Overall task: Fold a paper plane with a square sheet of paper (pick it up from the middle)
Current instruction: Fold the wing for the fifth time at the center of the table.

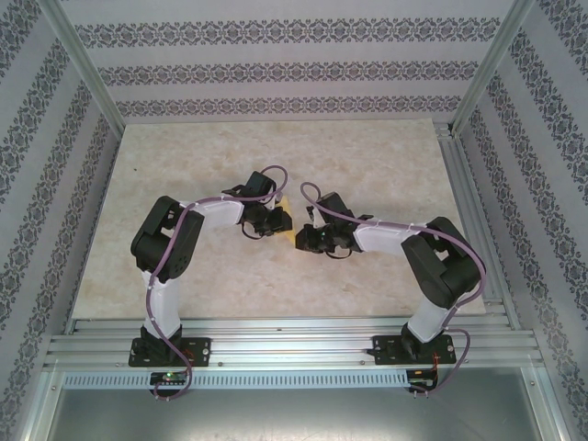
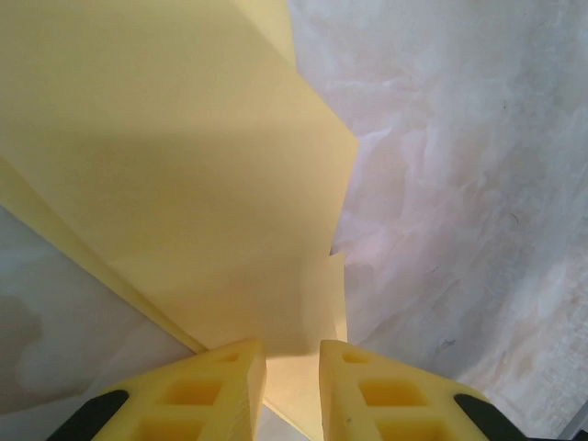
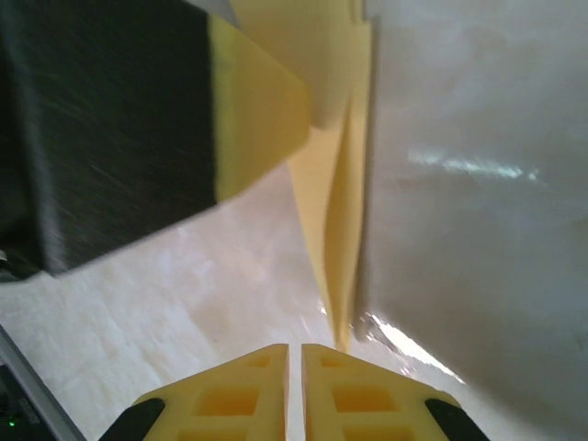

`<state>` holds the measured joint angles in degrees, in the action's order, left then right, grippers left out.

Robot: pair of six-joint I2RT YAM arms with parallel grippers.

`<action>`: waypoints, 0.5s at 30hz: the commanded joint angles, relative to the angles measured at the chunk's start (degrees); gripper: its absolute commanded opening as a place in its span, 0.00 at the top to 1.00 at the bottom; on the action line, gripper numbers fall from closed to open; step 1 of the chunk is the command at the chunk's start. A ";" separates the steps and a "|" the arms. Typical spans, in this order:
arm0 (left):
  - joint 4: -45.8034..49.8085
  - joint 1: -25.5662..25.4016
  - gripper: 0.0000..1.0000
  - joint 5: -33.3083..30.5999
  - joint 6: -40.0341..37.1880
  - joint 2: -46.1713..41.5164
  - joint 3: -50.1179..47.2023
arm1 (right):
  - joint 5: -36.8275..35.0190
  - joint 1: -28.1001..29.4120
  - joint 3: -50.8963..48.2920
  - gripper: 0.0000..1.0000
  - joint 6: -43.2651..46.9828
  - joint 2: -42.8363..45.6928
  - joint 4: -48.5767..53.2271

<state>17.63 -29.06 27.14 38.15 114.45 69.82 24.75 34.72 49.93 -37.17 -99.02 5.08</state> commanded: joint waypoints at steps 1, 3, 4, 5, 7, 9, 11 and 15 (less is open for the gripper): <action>1.45 0.40 0.74 -2.96 -0.46 1.86 0.40 | 0.04 -0.59 3.18 0.88 -1.71 -2.86 -4.18; 1.45 0.40 0.74 -2.81 -0.49 1.74 0.45 | 0.67 -0.32 4.01 0.88 -1.86 -4.51 -4.81; 1.44 0.37 0.74 -2.71 -0.49 1.69 0.46 | 0.87 -0.18 4.35 0.88 -1.94 -5.15 -4.61; 1.25 0.39 0.75 -2.71 -0.50 1.72 0.49 | 1.05 0.07 4.62 0.88 -1.74 -5.69 -4.49; 1.04 0.40 0.74 -2.34 -0.29 1.74 0.49 | 1.01 0.24 5.15 0.88 -1.21 -6.50 -3.55; 0.83 0.39 0.74 -2.04 -0.13 1.74 0.51 | 0.53 0.21 5.31 0.88 -0.94 -7.25 -2.44; 0.79 0.40 0.74 -1.98 -0.14 1.65 0.67 | -0.33 0.24 5.38 0.88 -0.57 -7.95 -1.21; 0.83 0.38 0.74 -1.80 -0.24 1.24 1.10 | -2.14 0.13 5.35 0.88 0.10 -9.47 1.36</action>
<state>17.63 -28.99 27.16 38.15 114.45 69.89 24.91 34.76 54.24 -37.82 -107.13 3.64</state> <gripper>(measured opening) 0.257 0.121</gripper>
